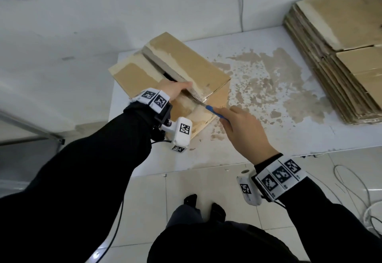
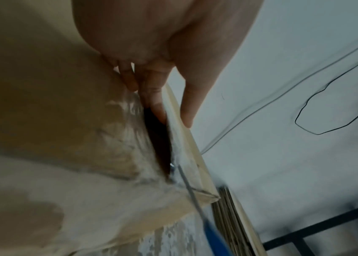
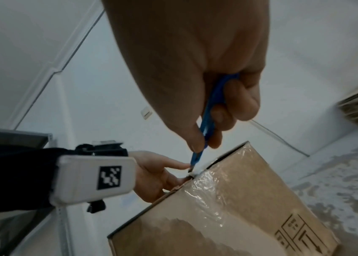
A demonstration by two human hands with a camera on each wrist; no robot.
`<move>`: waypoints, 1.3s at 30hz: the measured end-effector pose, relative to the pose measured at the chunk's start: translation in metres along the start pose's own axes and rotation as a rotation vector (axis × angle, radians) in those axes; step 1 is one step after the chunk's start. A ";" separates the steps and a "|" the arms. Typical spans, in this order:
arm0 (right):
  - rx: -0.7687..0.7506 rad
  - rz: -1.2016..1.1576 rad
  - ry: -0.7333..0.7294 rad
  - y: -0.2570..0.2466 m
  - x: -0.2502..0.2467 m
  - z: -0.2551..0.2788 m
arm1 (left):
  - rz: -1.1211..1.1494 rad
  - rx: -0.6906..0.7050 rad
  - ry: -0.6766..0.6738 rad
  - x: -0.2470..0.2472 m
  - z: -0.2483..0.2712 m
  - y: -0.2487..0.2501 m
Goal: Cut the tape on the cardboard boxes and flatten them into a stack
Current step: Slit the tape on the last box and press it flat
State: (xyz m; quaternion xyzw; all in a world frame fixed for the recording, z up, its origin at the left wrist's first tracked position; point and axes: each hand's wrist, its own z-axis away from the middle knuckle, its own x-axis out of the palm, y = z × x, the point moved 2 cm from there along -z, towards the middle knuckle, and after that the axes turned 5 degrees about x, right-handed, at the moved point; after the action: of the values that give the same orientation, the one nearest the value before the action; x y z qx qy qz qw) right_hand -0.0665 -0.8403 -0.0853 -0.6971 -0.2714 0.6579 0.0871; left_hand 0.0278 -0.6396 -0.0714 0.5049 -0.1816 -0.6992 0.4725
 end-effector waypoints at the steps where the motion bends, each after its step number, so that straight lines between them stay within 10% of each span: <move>1: 0.005 0.000 0.013 0.000 -0.002 0.001 | -0.023 0.001 0.013 0.000 -0.002 0.003; 10: 0.130 0.249 -0.036 -0.006 -0.001 -0.030 | 0.048 0.058 0.032 0.004 -0.003 0.001; 16: 0.195 -0.144 -0.058 0.046 -0.042 -0.020 | -0.116 0.169 0.003 -0.005 -0.014 0.001; 23: 0.393 -0.508 0.070 0.093 -0.059 -0.036 | -0.719 0.339 -0.306 -0.045 -0.001 0.022; 29: 0.398 -0.498 0.082 0.080 -0.045 -0.063 | -1.212 0.343 -0.055 -0.086 -0.017 0.024; 39: 0.541 -1.085 -0.224 0.024 0.011 -0.018 | -0.911 0.592 -0.094 0.007 0.003 0.007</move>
State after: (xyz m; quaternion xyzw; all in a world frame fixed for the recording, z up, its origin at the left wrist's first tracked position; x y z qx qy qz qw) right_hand -0.0432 -0.8511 -0.1040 -0.3396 -0.4183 0.6345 0.5541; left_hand 0.0280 -0.6495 -0.0684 0.6121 -0.1544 -0.7740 -0.0493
